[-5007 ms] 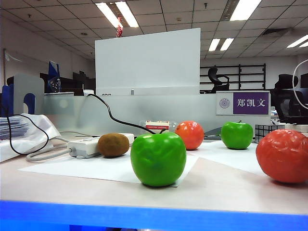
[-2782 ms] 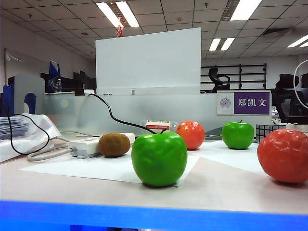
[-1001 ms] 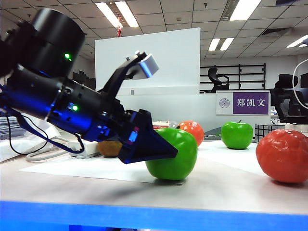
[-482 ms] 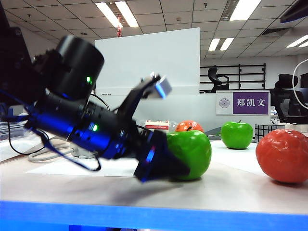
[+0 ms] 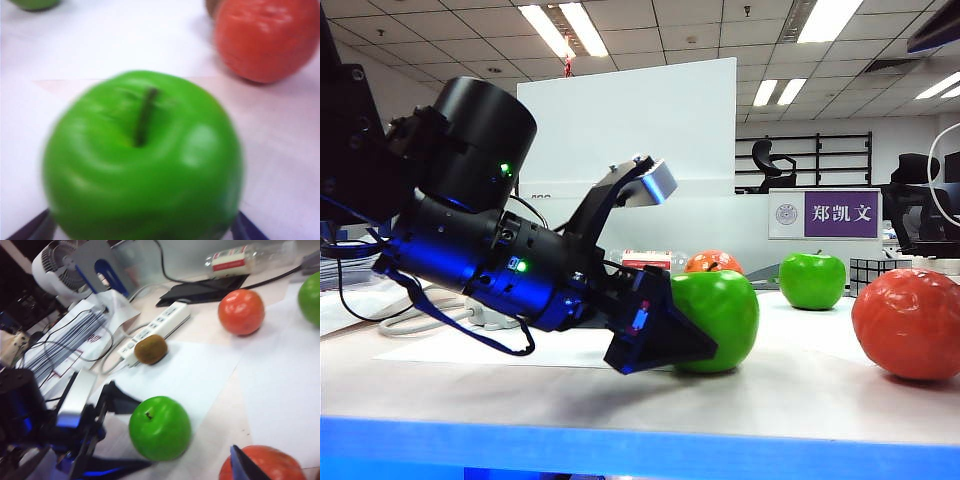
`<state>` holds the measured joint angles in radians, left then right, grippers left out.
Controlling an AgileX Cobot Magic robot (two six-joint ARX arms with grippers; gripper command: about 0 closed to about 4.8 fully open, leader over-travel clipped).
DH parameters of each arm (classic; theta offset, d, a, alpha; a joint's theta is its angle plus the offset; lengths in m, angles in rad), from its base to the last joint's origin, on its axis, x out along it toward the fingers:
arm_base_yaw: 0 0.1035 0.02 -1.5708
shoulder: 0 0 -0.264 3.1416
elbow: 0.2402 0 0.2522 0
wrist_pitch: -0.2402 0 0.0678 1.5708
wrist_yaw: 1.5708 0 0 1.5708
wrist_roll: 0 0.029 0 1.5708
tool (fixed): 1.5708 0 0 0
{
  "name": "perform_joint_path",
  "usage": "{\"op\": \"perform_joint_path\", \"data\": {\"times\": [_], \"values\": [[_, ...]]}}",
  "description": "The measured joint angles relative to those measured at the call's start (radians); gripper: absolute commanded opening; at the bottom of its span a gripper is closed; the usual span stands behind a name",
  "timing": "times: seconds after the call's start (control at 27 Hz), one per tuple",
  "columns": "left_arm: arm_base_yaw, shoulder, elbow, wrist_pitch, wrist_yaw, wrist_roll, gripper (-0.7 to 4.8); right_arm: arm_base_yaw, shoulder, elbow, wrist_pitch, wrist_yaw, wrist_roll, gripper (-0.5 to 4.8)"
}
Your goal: Put the same fruits together.
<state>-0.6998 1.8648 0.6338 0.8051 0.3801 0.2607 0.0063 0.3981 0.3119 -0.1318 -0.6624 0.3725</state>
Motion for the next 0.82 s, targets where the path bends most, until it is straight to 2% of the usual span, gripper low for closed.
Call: {"op": "perform_joint_path", "data": {"times": [0.15,0.3,0.37,0.41,0.48,0.52,0.56,0.82], "values": [[-0.003,0.002,0.014,0.008,-0.045,-0.004,4.79,0.0,0.0,0.0,-0.001,-0.015,0.0,4.79],[-0.031,0.037,0.05,0.012,-0.035,-0.009,4.79,0.0,-0.007,0.0,-0.001,-0.024,0.0,4.79],[-0.051,0.037,0.054,0.017,-0.03,-0.011,3.49,0.0,-0.018,0.0,-0.002,-0.024,0.0,4.79],[-0.059,0.037,0.054,0.023,-0.027,-0.012,2.04,0.0,-0.023,0.0,-0.003,-0.024,0.0,4.79],[-0.077,0.037,0.054,0.036,-0.024,-0.019,1.02,0.0,-0.031,0.0,-0.009,-0.027,0.0,4.79],[-0.082,0.037,0.054,0.04,-0.022,-0.022,0.79,0.0,-0.037,0.0,-0.01,-0.027,0.0,4.79],[-0.084,0.037,0.055,0.043,-0.023,-0.023,0.08,0.0,-0.039,0.0,-0.009,-0.027,-0.001,4.79],[-0.084,0.037,0.061,0.055,-0.024,-0.037,-0.05,0.0,-0.042,0.0,-0.017,-0.031,-0.001,4.79]]}}
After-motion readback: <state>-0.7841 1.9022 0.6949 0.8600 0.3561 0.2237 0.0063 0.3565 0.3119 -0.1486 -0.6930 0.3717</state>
